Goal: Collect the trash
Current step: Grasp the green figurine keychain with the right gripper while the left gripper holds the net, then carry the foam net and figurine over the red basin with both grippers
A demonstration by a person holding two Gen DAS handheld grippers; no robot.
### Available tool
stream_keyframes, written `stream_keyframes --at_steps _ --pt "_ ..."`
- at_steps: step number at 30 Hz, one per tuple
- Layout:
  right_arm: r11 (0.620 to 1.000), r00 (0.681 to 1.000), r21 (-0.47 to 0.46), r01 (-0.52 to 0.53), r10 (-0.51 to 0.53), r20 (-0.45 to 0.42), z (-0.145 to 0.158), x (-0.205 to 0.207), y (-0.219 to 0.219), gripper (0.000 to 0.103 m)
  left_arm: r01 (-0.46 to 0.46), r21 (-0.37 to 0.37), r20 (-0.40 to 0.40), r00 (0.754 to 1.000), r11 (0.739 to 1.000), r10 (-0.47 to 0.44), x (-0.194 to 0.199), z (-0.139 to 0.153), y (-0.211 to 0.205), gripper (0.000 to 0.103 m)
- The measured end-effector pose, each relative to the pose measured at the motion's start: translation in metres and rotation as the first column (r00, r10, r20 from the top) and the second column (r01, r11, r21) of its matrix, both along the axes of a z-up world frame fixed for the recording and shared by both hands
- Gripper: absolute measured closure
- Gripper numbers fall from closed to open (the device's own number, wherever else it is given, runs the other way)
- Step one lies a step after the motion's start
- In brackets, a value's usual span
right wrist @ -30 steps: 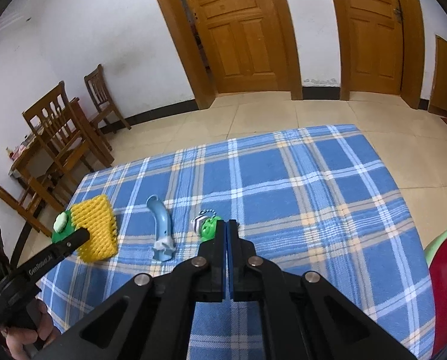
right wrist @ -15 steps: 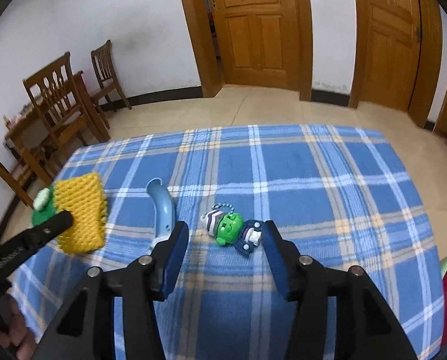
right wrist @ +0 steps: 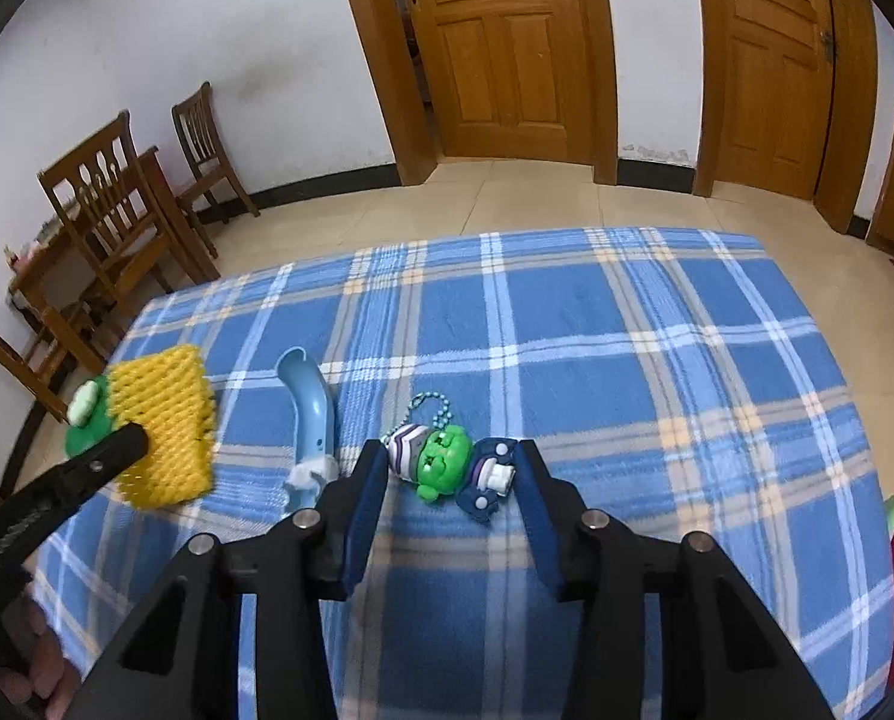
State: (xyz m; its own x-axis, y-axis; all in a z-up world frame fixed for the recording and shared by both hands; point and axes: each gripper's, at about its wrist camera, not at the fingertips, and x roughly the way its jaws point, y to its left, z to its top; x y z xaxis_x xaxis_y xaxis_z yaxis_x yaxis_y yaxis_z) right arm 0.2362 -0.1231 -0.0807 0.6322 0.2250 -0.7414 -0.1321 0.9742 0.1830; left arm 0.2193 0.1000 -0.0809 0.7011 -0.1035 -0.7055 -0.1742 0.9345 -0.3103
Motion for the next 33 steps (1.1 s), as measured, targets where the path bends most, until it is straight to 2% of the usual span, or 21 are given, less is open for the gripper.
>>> stream_keyframes --at_steps 7,13,20,27,33 --pt "0.998 0.999 0.059 0.037 -0.039 0.034 0.029 -0.038 -0.03 0.057 0.035 -0.004 0.011 0.999 0.999 -0.035 -0.002 0.006 -0.011 0.094" --pt "0.99 0.991 0.105 0.099 -0.107 0.079 0.056 -0.077 -0.069 0.057 0.07 0.001 0.036 0.997 0.998 -0.07 -0.009 0.02 -0.027 0.094" --pt "0.973 0.976 0.148 0.177 -0.193 0.102 0.073 -0.119 -0.112 0.057 0.138 -0.006 0.052 0.989 0.99 -0.138 -0.027 0.038 -0.055 0.094" --pt "0.945 0.951 0.187 0.27 -0.292 0.105 0.082 -0.161 -0.158 0.057 0.231 -0.006 0.077 0.97 0.973 -0.23 -0.049 0.059 -0.095 0.094" --pt "0.913 0.921 0.211 0.349 -0.376 0.104 0.082 -0.193 -0.194 0.057 0.324 0.001 0.091 0.942 0.946 -0.323 -0.068 0.076 -0.138 0.094"
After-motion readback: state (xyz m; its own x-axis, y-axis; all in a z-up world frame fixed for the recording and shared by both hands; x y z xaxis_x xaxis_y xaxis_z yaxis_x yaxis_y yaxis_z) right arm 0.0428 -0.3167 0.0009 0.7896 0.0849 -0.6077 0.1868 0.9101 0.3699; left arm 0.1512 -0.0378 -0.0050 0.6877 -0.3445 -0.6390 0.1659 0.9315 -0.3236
